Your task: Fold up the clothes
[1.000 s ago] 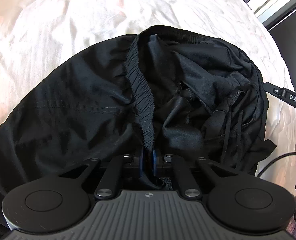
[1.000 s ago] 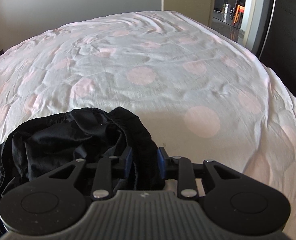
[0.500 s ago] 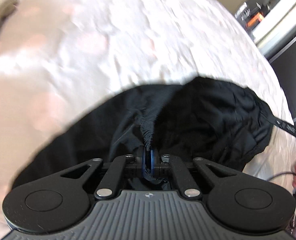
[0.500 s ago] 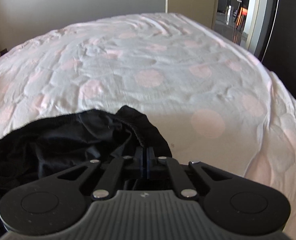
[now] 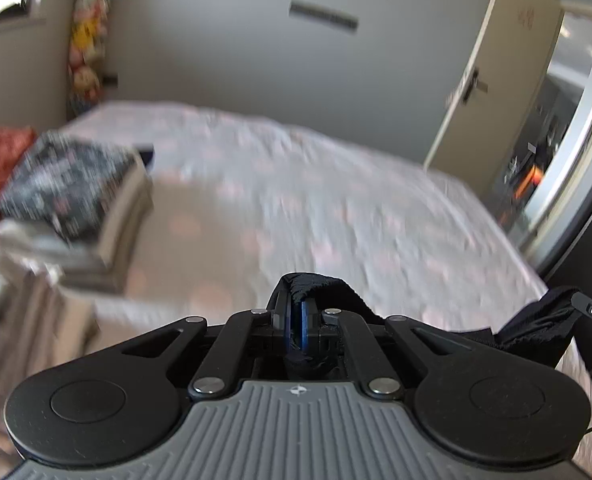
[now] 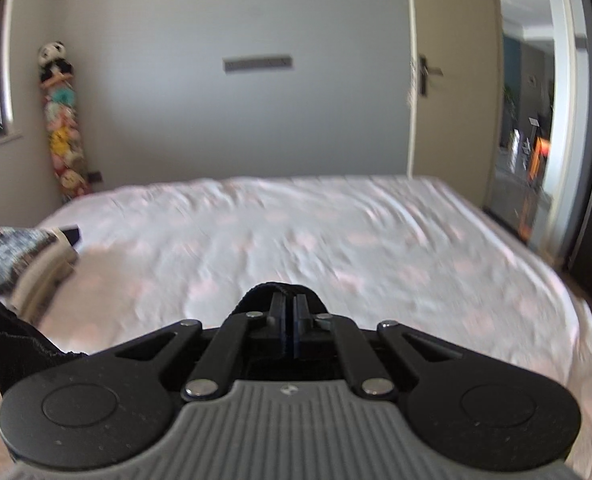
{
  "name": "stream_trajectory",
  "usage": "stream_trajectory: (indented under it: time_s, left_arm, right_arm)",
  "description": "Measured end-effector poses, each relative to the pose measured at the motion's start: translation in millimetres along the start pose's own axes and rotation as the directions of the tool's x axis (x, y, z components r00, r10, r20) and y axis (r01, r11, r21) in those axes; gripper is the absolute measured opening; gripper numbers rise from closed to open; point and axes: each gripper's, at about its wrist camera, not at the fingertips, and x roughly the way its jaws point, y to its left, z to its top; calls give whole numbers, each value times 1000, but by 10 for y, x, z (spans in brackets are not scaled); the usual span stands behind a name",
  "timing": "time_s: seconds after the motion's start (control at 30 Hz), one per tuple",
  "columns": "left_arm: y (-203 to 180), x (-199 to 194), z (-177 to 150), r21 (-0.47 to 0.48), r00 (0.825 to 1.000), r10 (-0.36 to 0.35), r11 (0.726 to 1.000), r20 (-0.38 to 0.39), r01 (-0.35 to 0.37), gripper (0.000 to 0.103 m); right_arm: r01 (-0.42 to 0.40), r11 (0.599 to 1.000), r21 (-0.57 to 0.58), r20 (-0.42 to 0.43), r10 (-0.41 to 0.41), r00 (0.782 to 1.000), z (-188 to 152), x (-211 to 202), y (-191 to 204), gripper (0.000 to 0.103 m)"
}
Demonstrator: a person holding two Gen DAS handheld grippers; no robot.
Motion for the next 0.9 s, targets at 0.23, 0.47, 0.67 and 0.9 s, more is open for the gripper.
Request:
stream_trajectory:
  time_s: [0.23,0.47,0.67,0.9]
  left_arm:
    - [145,-703,160,5,988,2,1000,156,-3,3]
    - [559,-430,-718,-1,994,82,997,-67,-82,3]
    - [894,-77,-1510,-31,950,100,993,-297,-114,3]
    - [1004,98,-2109,5,883,129,990,-452,-142,4]
  right_arm:
    - [-77,996,-55,134,84,987,475,-394,449,4]
    - [-143,989,-41,-63,140,988,-294,-305,711,4]
    - [-111,993,27,-243,114,963,-1119,-210,754,5]
    - [-59,997,58,-383,77,920,-1820,-179,731,4]
